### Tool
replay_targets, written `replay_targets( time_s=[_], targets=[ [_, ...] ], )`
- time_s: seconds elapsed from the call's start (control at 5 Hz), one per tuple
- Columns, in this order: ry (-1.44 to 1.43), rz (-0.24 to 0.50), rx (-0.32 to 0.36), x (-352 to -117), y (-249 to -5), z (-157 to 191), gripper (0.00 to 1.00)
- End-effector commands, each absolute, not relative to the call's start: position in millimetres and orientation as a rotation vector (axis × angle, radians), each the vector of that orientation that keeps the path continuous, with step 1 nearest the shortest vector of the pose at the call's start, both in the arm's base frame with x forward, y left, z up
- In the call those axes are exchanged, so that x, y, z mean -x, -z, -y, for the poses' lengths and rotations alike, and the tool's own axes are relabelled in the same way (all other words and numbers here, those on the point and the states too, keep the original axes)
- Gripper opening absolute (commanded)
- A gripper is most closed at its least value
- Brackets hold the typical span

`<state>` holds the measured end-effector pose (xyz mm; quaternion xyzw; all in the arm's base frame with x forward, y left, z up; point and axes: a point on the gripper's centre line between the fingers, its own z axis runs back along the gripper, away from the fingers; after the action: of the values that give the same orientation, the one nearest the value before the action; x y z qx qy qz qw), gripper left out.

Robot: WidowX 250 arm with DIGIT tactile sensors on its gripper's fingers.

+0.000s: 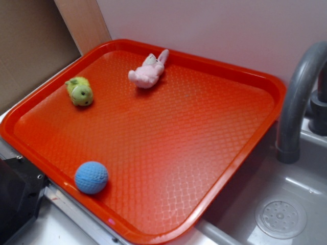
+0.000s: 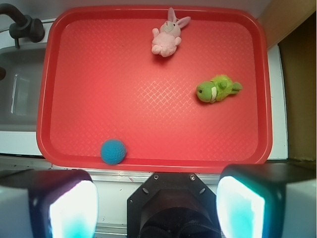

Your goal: Grab the blue ball.

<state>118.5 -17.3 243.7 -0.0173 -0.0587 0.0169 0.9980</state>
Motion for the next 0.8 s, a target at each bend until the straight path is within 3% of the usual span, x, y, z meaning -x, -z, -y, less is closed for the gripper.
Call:
replay_targets(
  time_s=[0.0, 0.2, 0.4, 0.6],
  targets=[
    [-0.034, 0.117, 0.035, -118.5, -243.7, 17.3, 1.0],
    [-0.016, 0.077, 0.045, -107.6, -193.7, 51.7, 1.0],
    [-0.03, 0.07, 0.13, -106.9, -146.9, 66.4, 1.0],
    [0.028, 0.083, 0.12, -103.2, -107.1, 78.3, 1.0]
  ],
)
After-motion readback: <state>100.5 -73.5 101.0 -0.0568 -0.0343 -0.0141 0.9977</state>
